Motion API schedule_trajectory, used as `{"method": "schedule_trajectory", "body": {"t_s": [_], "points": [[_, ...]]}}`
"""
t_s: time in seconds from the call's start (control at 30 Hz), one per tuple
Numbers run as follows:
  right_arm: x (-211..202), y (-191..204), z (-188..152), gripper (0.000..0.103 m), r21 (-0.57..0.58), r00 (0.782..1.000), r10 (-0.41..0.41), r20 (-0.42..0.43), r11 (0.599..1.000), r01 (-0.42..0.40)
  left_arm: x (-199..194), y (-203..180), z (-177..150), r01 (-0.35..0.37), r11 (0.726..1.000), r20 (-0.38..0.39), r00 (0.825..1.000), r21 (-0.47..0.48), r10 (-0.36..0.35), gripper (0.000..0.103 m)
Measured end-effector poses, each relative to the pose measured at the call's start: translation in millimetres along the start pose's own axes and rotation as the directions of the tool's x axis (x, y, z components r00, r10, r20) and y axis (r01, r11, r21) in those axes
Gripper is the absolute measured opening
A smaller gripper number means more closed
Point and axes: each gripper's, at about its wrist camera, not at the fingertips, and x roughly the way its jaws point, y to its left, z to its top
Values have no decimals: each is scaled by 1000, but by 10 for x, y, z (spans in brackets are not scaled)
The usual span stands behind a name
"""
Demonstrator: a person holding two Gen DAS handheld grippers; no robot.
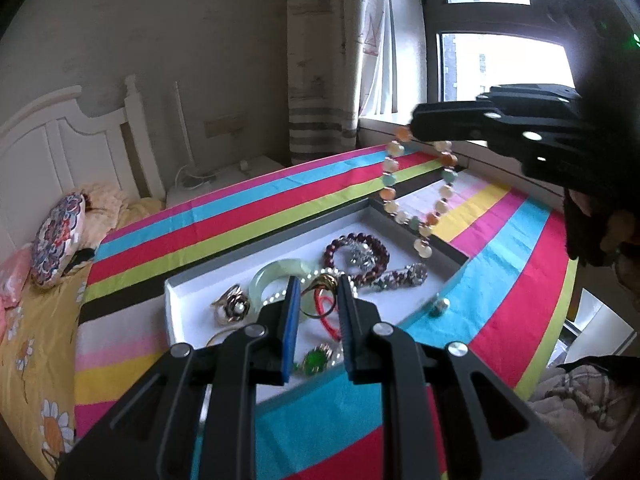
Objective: Organize jewelry
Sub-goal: 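Carry the ring and bracelet over the tray, lower them and open both grippers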
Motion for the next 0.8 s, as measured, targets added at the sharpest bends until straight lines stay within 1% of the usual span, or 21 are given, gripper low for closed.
{"method": "schedule_trajectory", "body": {"t_s": [0.17,0.33,0.5,0.6,0.67,0.73,0.8], "points": [[236,-187,33,12,19,999,-18,-29,1000,19,199,-109,103,34,999,-17,999,12,-33,18],[500,-290,42,12,29,998,-19,-59,999,20,426,-231,115,63,998,-45,997,20,-62,18],[765,-348,68,12,44,997,9,-79,999,-6,684,-348,43,97,995,-85,992,9,-96,18],[937,-350,83,12,54,995,39,-94,998,-34,829,-407,-19,107,994,-110,988,4,-105,18],[1041,-334,69,12,65,992,76,-100,995,-70,915,-417,-39,120,993,-134,984,-12,-121,18],[1129,-335,40,12,76,989,97,-110,993,-89,901,-388,-25,124,992,-111,986,-30,-126,18],[1224,-329,-5,13,97,983,129,-131,988,-117,931,-367,-21,130,990,-116,984,-47,-134,18]]}}
